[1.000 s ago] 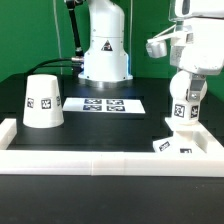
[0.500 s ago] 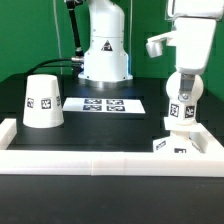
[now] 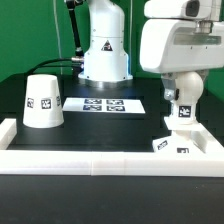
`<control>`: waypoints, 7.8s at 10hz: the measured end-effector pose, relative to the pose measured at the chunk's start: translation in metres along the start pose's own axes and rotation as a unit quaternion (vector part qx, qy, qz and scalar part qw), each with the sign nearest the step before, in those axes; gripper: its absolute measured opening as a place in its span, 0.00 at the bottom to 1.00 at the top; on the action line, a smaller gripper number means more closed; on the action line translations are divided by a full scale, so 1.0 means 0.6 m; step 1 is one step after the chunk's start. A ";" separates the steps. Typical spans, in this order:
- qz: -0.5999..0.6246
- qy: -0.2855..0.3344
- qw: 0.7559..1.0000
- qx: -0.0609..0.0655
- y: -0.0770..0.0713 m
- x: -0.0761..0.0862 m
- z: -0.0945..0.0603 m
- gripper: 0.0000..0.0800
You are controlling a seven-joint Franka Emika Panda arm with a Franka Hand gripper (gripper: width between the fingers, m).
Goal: Assemble lamp
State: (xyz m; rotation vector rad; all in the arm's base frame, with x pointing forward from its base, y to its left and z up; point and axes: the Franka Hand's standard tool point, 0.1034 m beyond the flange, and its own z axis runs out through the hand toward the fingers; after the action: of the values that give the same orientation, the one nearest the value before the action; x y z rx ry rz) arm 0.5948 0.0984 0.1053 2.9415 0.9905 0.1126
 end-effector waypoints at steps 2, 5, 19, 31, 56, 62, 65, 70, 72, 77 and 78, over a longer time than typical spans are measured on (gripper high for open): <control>0.058 0.001 0.998 0.002 -0.001 0.001 0.000 0.72; 0.154 0.001 0.988 0.004 -0.002 0.001 0.000 0.72; 0.711 -0.018 0.702 0.050 -0.007 0.000 0.001 0.72; 0.794 -0.033 0.603 0.071 -0.047 -0.014 -0.026 0.87; 0.470 -0.004 0.882 0.031 0.071 -0.248 -0.023 0.87; 0.426 -0.001 0.904 0.018 0.160 -0.353 -0.036 0.87; 0.437 -0.006 0.899 0.016 0.168 -0.390 -0.027 0.87; 0.440 -0.014 0.898 0.023 0.139 -0.411 -0.019 0.87; 0.438 -0.016 0.899 0.021 0.136 -0.421 -0.010 0.87; 0.433 -0.030 0.901 0.016 0.127 -0.437 0.024 0.87; 0.431 -0.031 0.902 0.016 0.128 -0.437 0.026 0.87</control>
Offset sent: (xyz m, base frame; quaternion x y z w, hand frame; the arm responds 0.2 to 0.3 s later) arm 0.0000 0.0000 0.0000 0.0000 0.0000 0.1938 0.9810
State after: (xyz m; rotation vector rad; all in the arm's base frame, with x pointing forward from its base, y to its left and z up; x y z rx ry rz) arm 0.4341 -0.1216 0.0794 3.1276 -0.3784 0.0196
